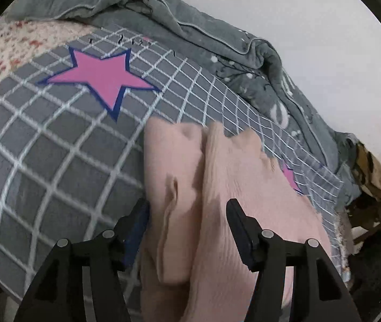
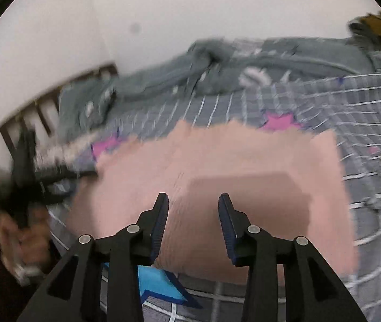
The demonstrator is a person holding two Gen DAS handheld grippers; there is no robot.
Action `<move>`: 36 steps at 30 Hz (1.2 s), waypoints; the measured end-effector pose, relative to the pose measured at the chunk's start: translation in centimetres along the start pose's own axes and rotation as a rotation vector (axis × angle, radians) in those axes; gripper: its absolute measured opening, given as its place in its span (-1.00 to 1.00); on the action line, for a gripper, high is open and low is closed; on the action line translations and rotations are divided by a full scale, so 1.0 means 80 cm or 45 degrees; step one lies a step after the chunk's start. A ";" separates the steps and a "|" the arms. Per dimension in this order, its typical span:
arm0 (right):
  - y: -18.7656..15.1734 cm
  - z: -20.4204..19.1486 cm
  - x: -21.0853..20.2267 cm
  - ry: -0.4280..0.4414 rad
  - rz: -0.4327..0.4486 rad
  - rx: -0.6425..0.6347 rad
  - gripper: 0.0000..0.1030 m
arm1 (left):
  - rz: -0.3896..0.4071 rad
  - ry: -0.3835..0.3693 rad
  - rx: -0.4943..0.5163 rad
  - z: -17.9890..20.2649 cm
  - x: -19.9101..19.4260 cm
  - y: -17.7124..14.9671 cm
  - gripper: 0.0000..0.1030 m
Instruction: Fold small clothes
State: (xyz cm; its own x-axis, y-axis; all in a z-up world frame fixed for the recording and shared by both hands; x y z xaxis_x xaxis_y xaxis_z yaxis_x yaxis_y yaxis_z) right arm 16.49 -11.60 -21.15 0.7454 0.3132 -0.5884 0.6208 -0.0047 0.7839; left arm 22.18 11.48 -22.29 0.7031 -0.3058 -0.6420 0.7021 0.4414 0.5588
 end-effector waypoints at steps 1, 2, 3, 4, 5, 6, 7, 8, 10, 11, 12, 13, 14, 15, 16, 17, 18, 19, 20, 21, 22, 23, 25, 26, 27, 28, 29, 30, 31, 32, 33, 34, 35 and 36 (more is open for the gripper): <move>-0.004 -0.002 0.012 -0.039 -0.017 -0.034 -0.26 | 0.006 0.006 0.017 0.000 0.002 0.002 0.11; -0.005 -0.004 0.021 -0.090 -0.016 -0.073 -0.26 | 0.014 0.007 0.038 0.000 0.004 0.002 0.11; -0.002 -0.007 0.028 -0.124 -0.004 -0.112 -0.26 | 0.026 -0.013 0.056 0.000 0.004 0.000 0.12; 0.001 -0.008 0.034 -0.141 -0.005 -0.136 -0.26 | 0.027 -0.018 0.061 0.000 0.004 0.001 0.12; 0.006 -0.008 0.041 -0.163 -0.016 -0.154 -0.26 | 0.026 -0.020 0.064 0.000 0.002 0.002 0.12; 0.012 -0.006 0.050 -0.195 -0.036 -0.163 -0.26 | 0.054 -0.052 0.081 0.003 -0.004 0.005 0.15; 0.020 -0.003 0.062 -0.220 -0.059 -0.159 -0.26 | 0.073 -0.061 0.100 0.004 -0.007 0.007 0.17; 0.026 -0.001 0.072 -0.228 -0.073 -0.151 -0.26 | 0.088 -0.065 0.114 0.005 -0.009 0.010 0.17; 0.037 0.002 0.091 -0.247 -0.100 -0.135 -0.26 | 0.100 -0.100 0.121 0.007 -0.011 0.014 0.19; 0.040 0.003 0.098 -0.251 -0.106 -0.128 -0.26 | 0.081 -0.115 0.123 0.005 -0.007 0.013 0.19; 0.043 0.005 0.105 -0.260 -0.106 -0.121 -0.26 | 0.067 -0.113 0.126 0.004 -0.003 0.012 0.19; 0.044 0.007 0.109 -0.267 -0.105 -0.115 -0.26 | 0.056 -0.105 0.130 0.003 0.001 0.011 0.19; 0.043 0.008 0.113 -0.271 -0.103 -0.120 -0.26 | 0.042 -0.095 0.135 0.002 0.005 0.009 0.19; 0.043 0.009 0.115 -0.274 -0.097 -0.132 -0.26 | 0.022 -0.084 0.146 0.002 0.011 0.006 0.19; 0.044 0.008 0.117 -0.273 -0.092 -0.134 -0.26 | 0.013 -0.079 0.151 0.002 0.014 0.004 0.20; 0.045 0.008 0.118 -0.270 -0.091 -0.128 -0.26 | -0.001 -0.075 0.153 0.001 0.018 0.002 0.20; 0.045 0.010 0.118 -0.264 -0.092 -0.117 -0.26 | -0.022 -0.084 0.143 0.000 0.024 -0.001 0.21; 0.046 0.008 0.119 -0.261 -0.094 -0.112 -0.26 | -0.030 -0.094 0.138 -0.001 0.025 -0.004 0.22; 0.046 0.008 0.119 -0.259 -0.094 -0.110 -0.26 | -0.030 -0.103 0.134 -0.002 0.026 -0.005 0.23; 0.047 0.008 0.118 -0.258 -0.091 -0.110 -0.26 | -0.025 -0.106 0.138 -0.002 0.026 -0.006 0.23; 0.047 0.007 0.117 -0.258 -0.084 -0.114 -0.26 | -0.025 -0.108 0.142 -0.002 0.026 -0.007 0.23; 0.046 0.005 0.115 -0.256 -0.078 -0.123 -0.26 | -0.028 -0.111 0.144 -0.001 0.026 -0.008 0.24; 0.043 0.004 0.109 -0.246 -0.066 -0.132 -0.26 | -0.046 -0.138 0.133 0.002 0.027 -0.010 0.24; 0.042 0.004 0.107 -0.239 -0.064 -0.131 -0.25 | -0.057 -0.158 0.126 0.004 0.028 -0.012 0.24; 0.041 0.003 0.104 -0.231 -0.064 -0.130 -0.25 | -0.069 -0.176 0.119 0.007 0.028 -0.015 0.24; 0.040 0.002 0.099 -0.220 -0.063 -0.132 -0.25 | -0.069 -0.177 0.118 0.007 0.028 -0.016 0.24; 0.039 0.001 0.096 -0.210 -0.061 -0.137 -0.25 | -0.064 -0.175 0.118 0.008 0.027 -0.017 0.24; 0.037 -0.001 0.091 -0.201 -0.062 -0.149 -0.25 | -0.059 -0.170 0.122 0.009 0.026 -0.019 0.24; 0.035 -0.003 0.087 -0.201 -0.063 -0.161 -0.25 | -0.059 -0.166 0.128 0.010 0.026 -0.021 0.24; 0.033 -0.006 0.082 -0.201 -0.061 -0.178 -0.25 | -0.058 -0.161 0.136 0.011 0.026 -0.023 0.24; 0.030 -0.010 0.078 -0.198 -0.061 -0.197 -0.25 | -0.054 -0.155 0.144 0.012 0.025 -0.025 0.24; 0.029 -0.013 0.075 -0.205 -0.061 -0.212 -0.25 | -0.051 -0.152 0.147 0.013 0.025 -0.027 0.24; 0.027 -0.015 0.073 -0.213 -0.062 -0.226 -0.25 | -0.050 -0.152 0.147 0.013 0.024 -0.028 0.24; 0.025 -0.020 0.070 -0.216 -0.065 -0.240 -0.25 | -0.048 -0.154 0.144 0.013 0.024 -0.030 0.24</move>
Point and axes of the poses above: each gripper's, at about its wrist camera, not at the fingertips, and x roughly the way its jaws point, z to its right, y to its top, the point moved 8 cm from there along x, roughly the way its jaws point, and after that the axes turned 1 degree about -y, right-handed, at the moved point
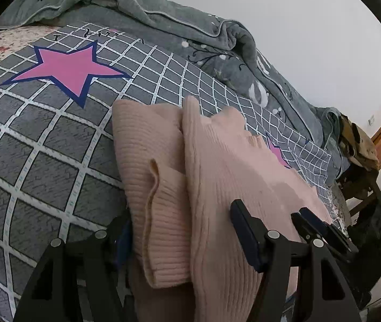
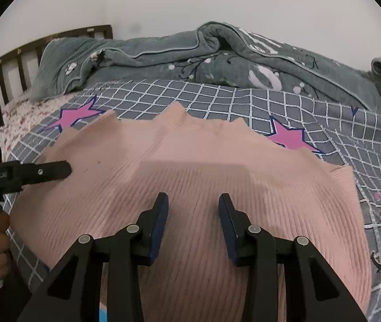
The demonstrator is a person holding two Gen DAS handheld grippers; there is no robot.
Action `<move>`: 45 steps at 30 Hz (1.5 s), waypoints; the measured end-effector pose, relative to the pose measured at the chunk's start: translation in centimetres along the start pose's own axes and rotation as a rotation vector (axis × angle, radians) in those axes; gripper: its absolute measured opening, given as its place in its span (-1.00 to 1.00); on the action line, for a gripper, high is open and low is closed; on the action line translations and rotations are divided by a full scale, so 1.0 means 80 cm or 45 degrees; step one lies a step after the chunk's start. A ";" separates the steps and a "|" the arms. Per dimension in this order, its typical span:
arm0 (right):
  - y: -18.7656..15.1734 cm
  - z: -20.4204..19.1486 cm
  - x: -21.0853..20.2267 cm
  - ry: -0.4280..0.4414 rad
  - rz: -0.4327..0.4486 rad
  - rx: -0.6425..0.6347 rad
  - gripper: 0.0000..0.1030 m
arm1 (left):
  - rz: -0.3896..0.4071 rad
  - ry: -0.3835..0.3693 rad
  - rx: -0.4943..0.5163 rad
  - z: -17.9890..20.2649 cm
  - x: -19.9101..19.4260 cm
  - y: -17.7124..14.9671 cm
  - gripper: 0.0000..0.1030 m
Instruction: Fold small clothes
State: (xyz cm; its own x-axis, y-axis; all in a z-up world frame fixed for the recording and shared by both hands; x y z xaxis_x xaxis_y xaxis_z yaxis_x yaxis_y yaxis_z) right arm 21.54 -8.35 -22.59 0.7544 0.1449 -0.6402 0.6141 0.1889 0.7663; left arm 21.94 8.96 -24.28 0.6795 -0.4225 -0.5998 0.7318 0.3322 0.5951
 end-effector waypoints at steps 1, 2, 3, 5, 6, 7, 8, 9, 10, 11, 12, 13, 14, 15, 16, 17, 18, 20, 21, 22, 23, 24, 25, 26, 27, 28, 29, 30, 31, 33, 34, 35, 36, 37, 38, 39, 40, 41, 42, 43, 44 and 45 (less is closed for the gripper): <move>-0.001 -0.002 -0.002 0.000 0.000 -0.005 -0.24 | 0.000 -0.001 -0.002 0.000 -0.001 -0.001 0.24; -0.003 -0.004 -0.003 -0.005 -0.001 -0.011 -0.24 | -0.005 -0.002 0.001 0.000 -0.001 -0.003 0.24; -0.004 -0.005 -0.004 -0.017 -0.004 -0.017 -0.24 | -0.008 -0.002 0.004 0.001 -0.002 -0.005 0.24; -0.007 -0.006 -0.006 -0.029 -0.014 -0.012 -0.24 | -0.003 -0.002 0.002 0.001 -0.004 -0.008 0.24; -0.008 -0.006 -0.008 -0.029 -0.018 -0.009 -0.24 | 0.000 -0.003 0.001 0.002 -0.006 -0.010 0.24; -0.009 -0.005 -0.010 -0.028 -0.025 -0.005 -0.24 | 0.002 -0.003 0.001 0.002 -0.007 -0.013 0.24; -0.011 -0.004 -0.013 -0.022 -0.034 0.002 -0.24 | 0.005 -0.005 0.003 0.003 -0.008 -0.016 0.24; -0.013 -0.004 -0.016 -0.010 -0.041 0.013 -0.24 | 0.009 -0.004 0.015 0.004 -0.010 -0.019 0.24; -0.015 -0.003 -0.020 -0.002 -0.043 0.016 -0.24 | 0.010 -0.002 0.029 0.005 -0.012 -0.021 0.24; -0.017 -0.003 -0.023 0.005 -0.044 0.014 -0.24 | 0.011 0.003 0.052 0.007 -0.014 -0.023 0.24; -0.021 -0.003 -0.028 0.011 -0.045 0.007 -0.24 | 0.012 0.002 0.063 0.007 -0.016 -0.024 0.24; -0.025 -0.004 -0.032 0.016 -0.043 0.002 -0.24 | 0.012 -0.002 0.065 0.007 -0.017 -0.025 0.24; -0.028 -0.004 -0.036 0.019 -0.040 -0.006 -0.23 | 0.013 -0.009 0.058 0.006 -0.018 -0.026 0.24; -0.033 -0.005 -0.041 0.021 -0.037 -0.017 -0.22 | 0.016 -0.022 0.041 0.004 -0.018 -0.027 0.24; -0.039 -0.007 -0.046 0.026 -0.036 -0.033 -0.22 | 0.018 -0.033 0.025 0.003 -0.018 -0.027 0.24; -0.045 -0.010 -0.051 0.035 -0.039 -0.047 -0.18 | 0.021 -0.037 0.014 0.001 -0.019 -0.027 0.24; -0.049 -0.012 -0.052 0.043 -0.042 -0.055 -0.16 | 0.022 -0.035 0.005 0.001 -0.018 -0.027 0.23; -0.060 -0.018 -0.056 0.054 -0.052 -0.065 -0.15 | 0.028 -0.024 -0.014 -0.001 -0.018 -0.026 0.14; -0.065 -0.020 -0.056 0.047 -0.054 -0.071 -0.15 | 0.030 -0.019 -0.020 -0.001 -0.017 -0.026 0.05; -0.067 -0.020 -0.056 0.038 -0.051 -0.075 -0.15 | 0.031 -0.016 -0.030 -0.001 -0.016 -0.025 -0.05; -0.067 -0.021 -0.057 0.030 -0.045 -0.078 -0.15 | 0.032 -0.015 -0.046 -0.001 -0.015 -0.024 -0.11; -0.069 -0.021 -0.058 0.023 -0.036 -0.080 -0.15 | 0.032 -0.020 -0.068 -0.001 -0.013 -0.023 -0.28; -0.070 -0.022 -0.060 0.026 -0.028 -0.081 -0.15 | 0.030 -0.023 -0.084 -0.002 -0.012 -0.021 -0.42; -0.070 -0.023 -0.061 0.039 -0.024 -0.085 -0.15 | 0.031 -0.023 -0.107 -0.002 -0.011 -0.020 -0.45; -0.068 -0.023 -0.066 0.068 -0.012 -0.089 -0.15 | 0.040 -0.021 -0.143 -0.001 -0.013 -0.018 -0.49; -0.066 -0.022 -0.070 0.084 -0.001 -0.087 -0.15 | 0.042 -0.016 -0.153 0.000 -0.014 -0.016 -0.51; -0.062 -0.018 -0.078 0.108 0.024 -0.078 -0.15 | 0.042 0.005 -0.153 0.003 -0.015 -0.014 -0.52; -0.058 -0.015 -0.082 0.117 0.041 -0.071 -0.15 | 0.031 0.046 -0.140 0.008 -0.015 -0.011 -0.53; -0.052 -0.008 -0.090 0.125 0.078 -0.059 -0.15 | 0.030 0.095 -0.121 0.015 -0.018 -0.007 -0.54; -0.040 0.015 -0.103 0.098 0.156 -0.030 -0.10 | 0.051 0.140 -0.109 0.030 -0.028 0.002 -0.54; -0.034 0.027 -0.107 0.078 0.178 -0.016 -0.08 | 0.052 0.157 -0.103 0.036 -0.031 0.006 -0.54; -0.031 0.040 -0.110 0.058 0.193 0.002 -0.08 | 0.049 0.179 -0.086 0.045 -0.035 0.011 -0.54; -0.029 0.056 -0.113 0.039 0.203 0.029 -0.08 | 0.052 0.194 -0.065 0.058 -0.040 0.017 -0.54; -0.026 0.075 -0.117 0.025 0.211 0.069 -0.08 | 0.056 0.199 -0.051 0.068 -0.043 0.021 -0.54; -0.025 0.091 -0.119 0.015 0.213 0.103 -0.08 | 0.059 0.195 -0.034 0.082 -0.047 0.025 -0.54; -0.025 0.108 -0.122 0.007 0.217 0.142 -0.08 | 0.064 0.180 -0.004 0.103 -0.050 0.030 -0.54; -0.026 0.130 -0.125 -0.002 0.225 0.194 -0.08 | 0.065 0.176 0.011 0.113 -0.052 0.033 -0.54; -0.028 0.147 -0.129 -0.012 0.232 0.235 -0.08 | 0.065 0.179 0.029 0.129 -0.053 0.036 -0.54; -0.032 0.170 -0.134 -0.025 0.244 0.291 -0.08 | 0.067 0.186 0.050 0.149 -0.052 0.039 -0.55; -0.035 0.187 -0.137 -0.040 0.248 0.326 -0.08 | 0.068 0.189 0.064 0.165 -0.049 0.041 -0.55; -0.038 0.204 -0.140 -0.057 0.251 0.358 -0.08 | 0.066 0.190 0.079 0.183 -0.046 0.042 -0.55; -0.042 0.218 -0.141 -0.069 0.253 0.386 -0.08 | 0.056 0.187 0.101 0.208 -0.038 0.040 -0.56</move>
Point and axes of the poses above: each gripper's, at about its wrist camera, not at the fingertips, and x roughly the way its jaws point, z to its right, y to its top, the point moved 8 cm from there along x, roughly the way its jaws point, and after that the axes turned 1 degree about -y, right-handed, at the moved point
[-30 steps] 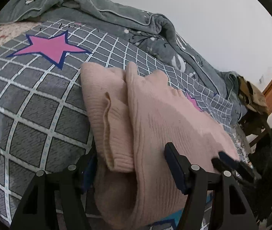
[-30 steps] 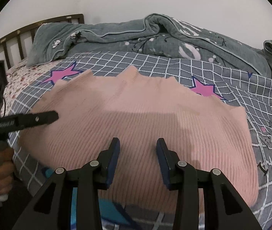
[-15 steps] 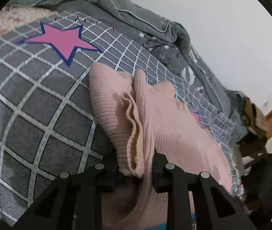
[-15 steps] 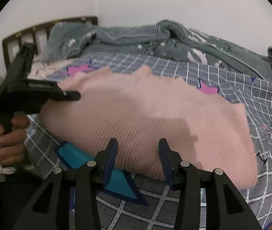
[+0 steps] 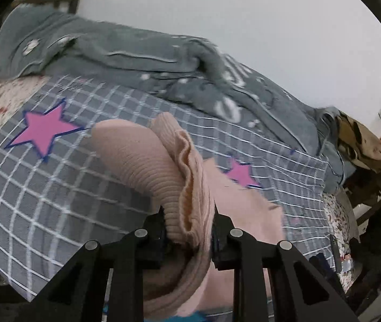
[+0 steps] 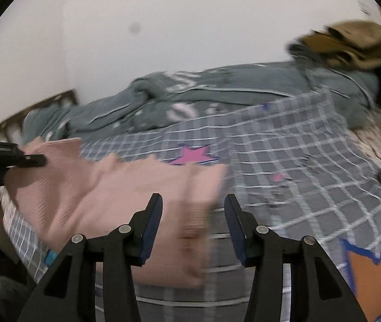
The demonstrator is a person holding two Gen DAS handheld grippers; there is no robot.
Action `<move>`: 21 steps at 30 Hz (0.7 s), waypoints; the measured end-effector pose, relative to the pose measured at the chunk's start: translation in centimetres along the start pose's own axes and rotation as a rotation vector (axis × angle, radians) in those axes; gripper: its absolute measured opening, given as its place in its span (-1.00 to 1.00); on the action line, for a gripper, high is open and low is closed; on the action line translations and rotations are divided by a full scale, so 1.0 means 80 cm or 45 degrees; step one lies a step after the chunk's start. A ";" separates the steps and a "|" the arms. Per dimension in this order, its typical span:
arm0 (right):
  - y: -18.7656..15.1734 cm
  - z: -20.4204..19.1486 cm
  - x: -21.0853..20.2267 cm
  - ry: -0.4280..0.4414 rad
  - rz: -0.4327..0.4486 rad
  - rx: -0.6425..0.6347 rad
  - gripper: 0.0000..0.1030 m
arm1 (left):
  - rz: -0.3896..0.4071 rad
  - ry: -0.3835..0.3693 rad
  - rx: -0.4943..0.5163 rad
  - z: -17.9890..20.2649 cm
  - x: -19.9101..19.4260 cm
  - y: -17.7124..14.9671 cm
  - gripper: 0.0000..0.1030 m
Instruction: Fold small clothes
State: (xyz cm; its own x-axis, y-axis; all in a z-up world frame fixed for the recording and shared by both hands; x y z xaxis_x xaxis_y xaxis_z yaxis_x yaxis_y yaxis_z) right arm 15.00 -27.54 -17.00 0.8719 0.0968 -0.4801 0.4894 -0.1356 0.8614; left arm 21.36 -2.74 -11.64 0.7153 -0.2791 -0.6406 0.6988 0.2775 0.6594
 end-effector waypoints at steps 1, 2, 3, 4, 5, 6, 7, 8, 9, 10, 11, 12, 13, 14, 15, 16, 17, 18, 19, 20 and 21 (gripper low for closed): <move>0.001 0.019 -0.001 -0.016 0.001 0.037 -0.08 | -0.006 -0.002 0.014 0.014 0.004 -0.001 -0.56; 0.002 0.035 -0.003 -0.029 0.001 0.074 -0.08 | -0.016 -0.005 0.037 0.034 0.009 -0.004 -0.56; 0.001 0.052 -0.004 -0.038 -0.002 0.115 -0.08 | -0.031 -0.009 0.069 0.058 0.017 -0.010 -0.56; 0.001 0.069 -0.006 -0.044 -0.004 0.160 -0.08 | -0.044 -0.012 0.092 0.075 0.025 -0.017 -0.56; 0.001 0.079 -0.007 -0.047 -0.004 0.190 -0.08 | -0.060 -0.020 0.118 0.095 0.035 -0.026 -0.56; 0.002 0.093 -0.011 -0.049 0.000 0.231 -0.08 | -0.084 -0.033 0.152 0.118 0.049 -0.039 -0.56; 0.003 0.100 -0.013 -0.050 0.005 0.248 -0.08 | -0.108 -0.044 0.181 0.134 0.060 -0.052 -0.56; 0.005 0.107 -0.014 -0.050 0.014 0.265 -0.08 | -0.135 -0.051 0.215 0.150 0.073 -0.067 -0.56; 0.006 0.113 -0.017 -0.050 0.024 0.279 -0.08 | -0.168 -0.050 0.257 0.166 0.089 -0.086 -0.56; 0.007 0.115 -0.018 -0.050 0.026 0.284 -0.08 | -0.195 -0.043 0.296 0.178 0.101 -0.101 -0.55; 0.007 0.116 -0.018 -0.047 0.026 0.288 -0.08 | -0.221 -0.024 0.351 0.187 0.114 -0.117 -0.53; 0.007 0.117 -0.019 -0.041 0.025 0.291 -0.08 | -0.237 -0.004 0.423 0.195 0.124 -0.131 -0.46; 0.007 0.117 -0.019 -0.033 0.023 0.292 -0.08 | -0.227 -0.015 0.475 0.202 0.125 -0.138 -0.30; 0.006 0.116 -0.020 -0.027 0.022 0.290 -0.08 | -0.200 -0.053 0.512 0.208 0.120 -0.140 -0.19; 0.006 0.114 -0.020 -0.018 0.020 0.285 -0.08 | -0.176 -0.116 0.523 0.211 0.110 -0.138 -0.02; 0.005 0.112 -0.022 -0.007 0.018 0.281 -0.08 | -0.170 -0.157 0.516 0.210 0.101 -0.134 0.06; 0.005 0.109 -0.023 0.007 0.014 0.278 -0.08 | -0.166 -0.185 0.502 0.207 0.092 -0.129 0.07; 0.005 0.104 -0.023 0.025 0.009 0.275 -0.08 | -0.161 -0.202 0.483 0.200 0.083 -0.122 0.08; 0.005 0.097 -0.022 0.051 0.000 0.274 -0.08 | -0.151 -0.214 0.467 0.193 0.075 -0.116 0.13; 0.006 0.091 -0.020 0.076 -0.009 0.277 -0.08 | -0.132 -0.223 0.450 0.185 0.068 -0.108 0.16; 0.007 0.086 -0.019 0.095 -0.014 0.281 -0.08 | -0.099 -0.219 0.434 0.172 0.058 -0.098 0.17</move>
Point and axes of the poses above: each gripper's, at about its wrist camera, not at the fingertips, and x roughly the way its jaws point, z to its right, y to its top, the point moved 8 cm from there along x, roughly the way its jaws point, and after that the axes turned 1 degree about -y, right-handed, at the moved point
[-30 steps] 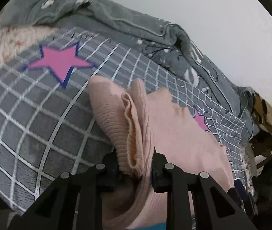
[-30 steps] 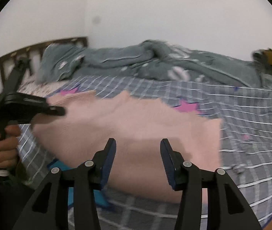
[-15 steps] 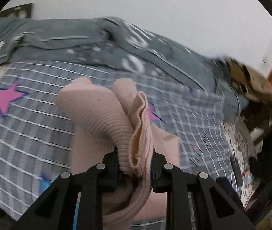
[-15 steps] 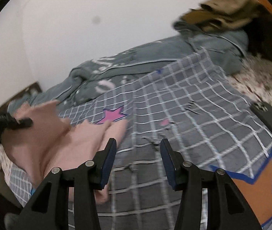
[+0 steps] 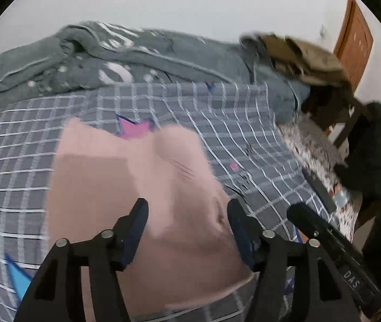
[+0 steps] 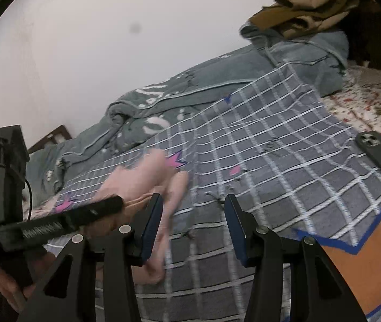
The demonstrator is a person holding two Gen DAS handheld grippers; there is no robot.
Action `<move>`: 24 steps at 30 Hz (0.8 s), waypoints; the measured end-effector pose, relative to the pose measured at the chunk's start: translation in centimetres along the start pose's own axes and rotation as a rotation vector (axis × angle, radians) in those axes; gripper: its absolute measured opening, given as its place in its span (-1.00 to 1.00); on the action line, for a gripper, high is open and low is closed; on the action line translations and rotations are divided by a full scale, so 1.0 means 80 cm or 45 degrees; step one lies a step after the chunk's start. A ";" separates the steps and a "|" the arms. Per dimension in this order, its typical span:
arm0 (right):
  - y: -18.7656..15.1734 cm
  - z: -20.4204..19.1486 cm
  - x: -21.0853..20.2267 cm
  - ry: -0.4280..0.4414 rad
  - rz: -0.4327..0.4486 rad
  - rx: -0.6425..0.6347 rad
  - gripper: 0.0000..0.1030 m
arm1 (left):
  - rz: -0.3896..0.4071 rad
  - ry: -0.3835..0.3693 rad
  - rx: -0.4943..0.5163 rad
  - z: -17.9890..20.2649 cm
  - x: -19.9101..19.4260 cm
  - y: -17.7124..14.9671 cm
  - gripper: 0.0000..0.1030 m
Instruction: Fold small clothes
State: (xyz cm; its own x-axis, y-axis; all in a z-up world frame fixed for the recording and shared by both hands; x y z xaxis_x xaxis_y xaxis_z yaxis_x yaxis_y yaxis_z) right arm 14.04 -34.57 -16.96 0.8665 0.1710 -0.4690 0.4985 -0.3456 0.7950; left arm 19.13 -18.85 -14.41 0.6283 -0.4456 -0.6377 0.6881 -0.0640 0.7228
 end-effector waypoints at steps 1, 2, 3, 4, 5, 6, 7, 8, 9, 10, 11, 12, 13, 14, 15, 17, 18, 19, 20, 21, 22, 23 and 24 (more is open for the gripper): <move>-0.001 -0.009 0.001 0.039 -0.013 0.008 -0.08 | 0.029 0.013 -0.010 -0.011 -0.009 0.002 0.18; -0.002 -0.019 0.002 0.082 -0.022 0.013 -0.08 | 0.060 0.033 -0.025 -0.029 -0.022 0.005 0.19; -0.003 -0.029 0.002 0.126 -0.029 0.017 -0.05 | 0.094 0.065 -0.047 -0.052 -0.036 0.005 0.20; -0.005 -0.044 0.002 0.183 -0.037 0.016 -0.04 | 0.108 0.080 -0.061 -0.066 -0.042 0.005 0.20; -0.007 -0.055 0.001 0.216 -0.042 0.009 -0.03 | 0.125 0.097 -0.083 -0.084 -0.051 0.004 0.21; -0.010 -0.070 0.001 0.265 -0.047 -0.009 -0.01 | 0.133 0.111 -0.110 -0.103 -0.056 -0.001 0.21; -0.013 -0.080 0.000 0.289 -0.047 -0.025 0.01 | 0.130 0.121 -0.128 -0.117 -0.057 -0.003 0.21; -0.017 -0.091 0.001 0.311 -0.050 -0.047 0.04 | 0.126 0.125 -0.146 -0.132 -0.057 -0.007 0.21; -0.023 -0.102 0.004 0.319 -0.055 -0.074 0.04 | 0.125 0.121 -0.170 -0.146 -0.057 -0.013 0.21; -0.029 -0.110 0.009 0.301 -0.062 -0.097 0.04 | 0.124 0.115 -0.188 -0.154 -0.056 -0.019 0.21; -0.034 -0.113 0.015 0.260 -0.066 -0.115 0.04 | 0.120 0.103 -0.204 -0.162 -0.056 -0.026 0.21; -0.042 -0.113 0.026 0.167 -0.067 -0.129 0.03 | 0.114 0.089 -0.219 -0.169 -0.054 -0.032 0.21; -0.048 -0.109 0.036 0.083 -0.074 -0.136 0.00 | 0.108 0.076 -0.232 -0.173 -0.050 -0.036 0.21; -0.056 -0.105 0.047 0.010 -0.095 -0.152 -0.24 | 0.102 0.064 -0.241 -0.176 -0.048 -0.041 0.21; -0.062 -0.104 0.054 -0.007 -0.119 -0.172 -0.69 | 0.095 0.050 -0.244 -0.179 -0.048 -0.045 0.21; -0.070 -0.105 0.056 0.002 -0.139 -0.227 -0.87 | 0.086 0.038 -0.233 -0.180 -0.050 -0.050 0.21; -0.066 -0.103 0.044 0.028 -0.095 -0.218 -0.88 | 0.087 0.031 -0.218 -0.180 -0.053 -0.052 0.21; -0.062 -0.101 0.034 0.064 -0.072 -0.200 -0.89 | 0.093 0.026 -0.203 -0.179 -0.056 -0.055 0.21; -0.058 -0.099 0.026 0.110 -0.055 -0.176 -0.89 | 0.099 0.022 -0.187 -0.178 -0.059 -0.056 0.21; -0.057 -0.094 0.025 0.126 -0.073 -0.155 -0.89 | 0.108 0.017 -0.167 -0.177 -0.060 -0.057 0.21; -0.062 -0.090 0.033 0.106 -0.116 -0.156 -0.89 | 0.110 0.015 -0.157 -0.176 -0.061 -0.058 0.21; -0.074 -0.084 0.050 0.056 -0.205 -0.171 -0.90 | 0.110 0.015 -0.153 -0.178 -0.062 -0.059 0.21; -0.094 -0.076 0.072 -0.015 -0.316 -0.189 -0.90 | 0.109 0.016 -0.154 -0.178 -0.059 -0.059 0.21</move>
State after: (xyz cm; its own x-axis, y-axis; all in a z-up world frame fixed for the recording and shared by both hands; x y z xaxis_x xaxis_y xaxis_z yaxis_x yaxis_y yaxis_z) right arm 15.44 -25.37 -23.26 0.7178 0.2225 -0.6597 0.6941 -0.1553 0.7029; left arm 18.09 -3.70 -18.61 0.6903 -0.4337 -0.5791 0.6702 0.0818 0.7376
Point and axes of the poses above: each gripper's, at about its wrist camera, not at the fingertips, and x roughly the way its jaws point, z to its right, y to its top, the point moved 8 cm from there along x, roughly the way its jaws point, and after that the axes turned 1 degree about -y, right-handed, at the moved point
